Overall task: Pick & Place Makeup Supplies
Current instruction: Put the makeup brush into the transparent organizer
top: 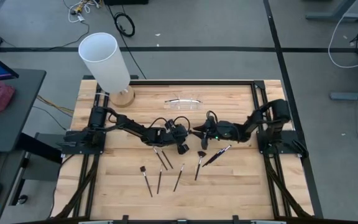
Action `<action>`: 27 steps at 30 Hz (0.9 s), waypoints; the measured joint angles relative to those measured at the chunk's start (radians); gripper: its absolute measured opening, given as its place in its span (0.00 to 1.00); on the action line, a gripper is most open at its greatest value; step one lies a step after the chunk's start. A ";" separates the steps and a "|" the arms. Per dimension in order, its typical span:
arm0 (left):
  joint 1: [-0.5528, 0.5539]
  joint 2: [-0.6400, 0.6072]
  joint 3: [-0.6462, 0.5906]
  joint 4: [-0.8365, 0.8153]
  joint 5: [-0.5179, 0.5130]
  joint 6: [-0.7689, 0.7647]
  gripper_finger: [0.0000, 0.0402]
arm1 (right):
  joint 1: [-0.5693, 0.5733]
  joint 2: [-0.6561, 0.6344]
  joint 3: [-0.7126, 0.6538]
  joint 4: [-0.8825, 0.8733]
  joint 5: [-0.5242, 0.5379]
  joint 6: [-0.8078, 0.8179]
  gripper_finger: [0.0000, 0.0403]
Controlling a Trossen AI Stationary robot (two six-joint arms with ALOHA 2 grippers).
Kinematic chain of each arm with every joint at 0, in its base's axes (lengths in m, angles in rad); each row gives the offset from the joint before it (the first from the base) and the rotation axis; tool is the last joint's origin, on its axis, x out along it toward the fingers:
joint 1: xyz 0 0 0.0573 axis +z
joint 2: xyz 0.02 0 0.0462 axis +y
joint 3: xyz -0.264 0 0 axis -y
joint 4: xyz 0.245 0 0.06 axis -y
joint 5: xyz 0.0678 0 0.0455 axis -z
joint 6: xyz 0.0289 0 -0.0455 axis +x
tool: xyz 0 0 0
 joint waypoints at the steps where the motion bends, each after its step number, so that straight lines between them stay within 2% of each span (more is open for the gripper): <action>1: 0.000 0.000 0.000 0.001 0.000 0.000 0.12 | -0.007 0.009 0.006 -0.001 -0.005 0.000 0.29; 7: 0.001 -0.027 -0.002 -0.021 0.001 0.020 0.13 | -0.041 0.012 0.014 0.000 -0.086 -0.016 0.31; 10: 0.001 -0.058 0.001 -0.034 -0.002 0.023 0.13 | -0.042 0.005 0.014 0.012 -0.148 -0.039 0.36; 14: -0.004 -0.100 0.000 -0.068 -0.010 0.029 0.12 | -0.041 0.004 0.014 0.037 -0.155 -0.071 0.43; 20: -0.016 -0.178 0.000 -0.230 -0.179 0.045 0.12 | -0.041 -0.032 -0.007 0.120 -0.153 -0.103 0.49; 24: -0.026 -0.239 0.001 -0.344 -0.297 0.037 0.12 | -0.040 -0.131 -0.063 0.124 -0.153 -0.130 0.50; 27: -0.045 -0.291 0.000 -0.351 -0.347 0.060 0.12 | -0.033 -0.213 -0.104 0.126 -0.158 -0.130 0.49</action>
